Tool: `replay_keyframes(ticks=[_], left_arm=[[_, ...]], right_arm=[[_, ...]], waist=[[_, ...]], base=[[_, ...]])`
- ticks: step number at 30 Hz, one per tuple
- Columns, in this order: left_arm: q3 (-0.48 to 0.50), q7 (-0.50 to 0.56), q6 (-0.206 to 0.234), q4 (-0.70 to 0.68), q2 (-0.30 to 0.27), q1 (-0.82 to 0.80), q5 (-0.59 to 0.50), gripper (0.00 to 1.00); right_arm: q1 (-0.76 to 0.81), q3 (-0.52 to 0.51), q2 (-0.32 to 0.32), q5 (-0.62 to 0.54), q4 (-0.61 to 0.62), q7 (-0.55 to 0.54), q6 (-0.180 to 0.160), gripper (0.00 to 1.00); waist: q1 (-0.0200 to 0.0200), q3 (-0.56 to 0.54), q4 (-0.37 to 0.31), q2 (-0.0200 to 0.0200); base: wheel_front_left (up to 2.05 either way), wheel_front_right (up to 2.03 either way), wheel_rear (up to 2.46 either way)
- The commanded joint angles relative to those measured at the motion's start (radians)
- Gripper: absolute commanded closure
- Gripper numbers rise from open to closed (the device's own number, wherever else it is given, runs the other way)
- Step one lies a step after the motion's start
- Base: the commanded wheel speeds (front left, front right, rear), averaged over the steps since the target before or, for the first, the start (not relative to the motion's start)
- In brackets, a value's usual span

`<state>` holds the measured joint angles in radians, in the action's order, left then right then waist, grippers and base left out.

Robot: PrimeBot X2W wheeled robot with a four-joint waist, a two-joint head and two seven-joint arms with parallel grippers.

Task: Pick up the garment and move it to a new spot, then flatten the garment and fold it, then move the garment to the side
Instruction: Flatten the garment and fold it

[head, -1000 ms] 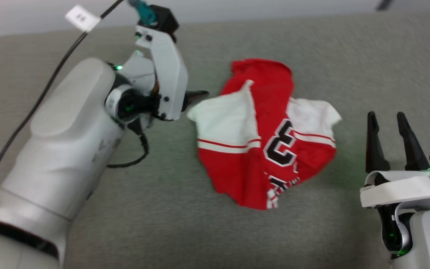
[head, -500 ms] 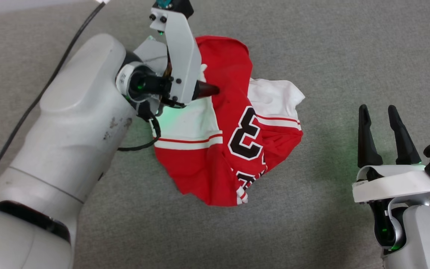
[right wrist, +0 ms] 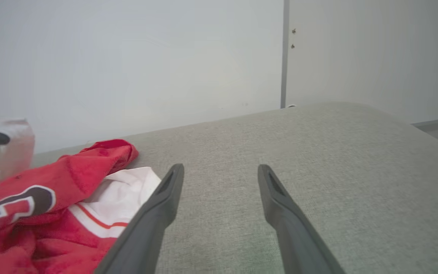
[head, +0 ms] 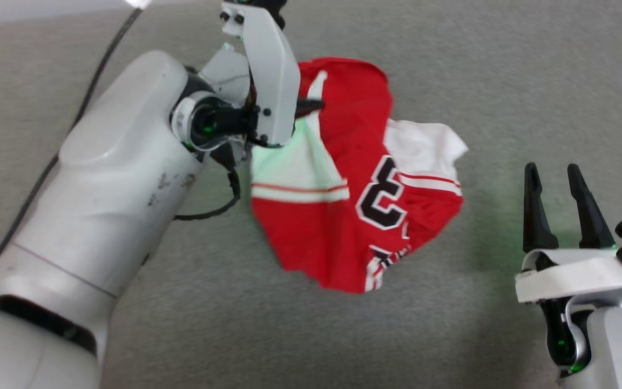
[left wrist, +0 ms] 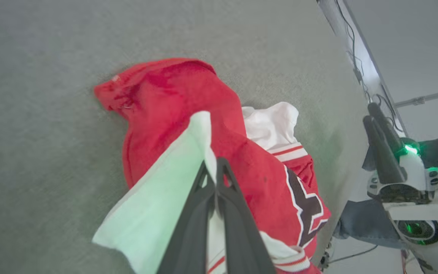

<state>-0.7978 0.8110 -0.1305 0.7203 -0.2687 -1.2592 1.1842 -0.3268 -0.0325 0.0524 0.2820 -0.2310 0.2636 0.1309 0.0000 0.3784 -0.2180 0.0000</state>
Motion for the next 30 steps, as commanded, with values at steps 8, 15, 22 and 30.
replay_keyframes(ticks=[8,15,22,30], left_arm=[[0.07,-0.24,0.001,-0.147,-0.174,0.104,0.1,1.0],[0.083,-0.344,0.001,-0.174,-0.319,0.297,0.168,1.0],[0.086,-0.485,0.001,-0.099,-0.368,0.459,0.191,1.0],[0.056,-0.544,0.001,-0.034,-0.354,0.496,0.189,1.0]], right_arm=[[0.038,-0.003,0.011,-0.037,-0.019,0.001,0.0,0.0],[0.064,-0.002,0.026,-0.041,-0.024,0.001,0.0,0.0],[0.074,-0.008,0.043,-0.037,-0.021,0.001,0.0,0.0],[0.08,-0.008,0.069,-0.032,-0.027,-0.001,0.0,0.0]], waist=[[0.0,-0.136,0.205,0.0],[0.0,-0.182,0.277,0.0],[0.0,-0.179,0.281,0.0],[0.0,-0.174,0.258,0.0]], base=[[0.0,0.0,0.0],[0.0,0.0,0.0],[0.0,0.0,0.0],[0.0,0.0,0.0]])
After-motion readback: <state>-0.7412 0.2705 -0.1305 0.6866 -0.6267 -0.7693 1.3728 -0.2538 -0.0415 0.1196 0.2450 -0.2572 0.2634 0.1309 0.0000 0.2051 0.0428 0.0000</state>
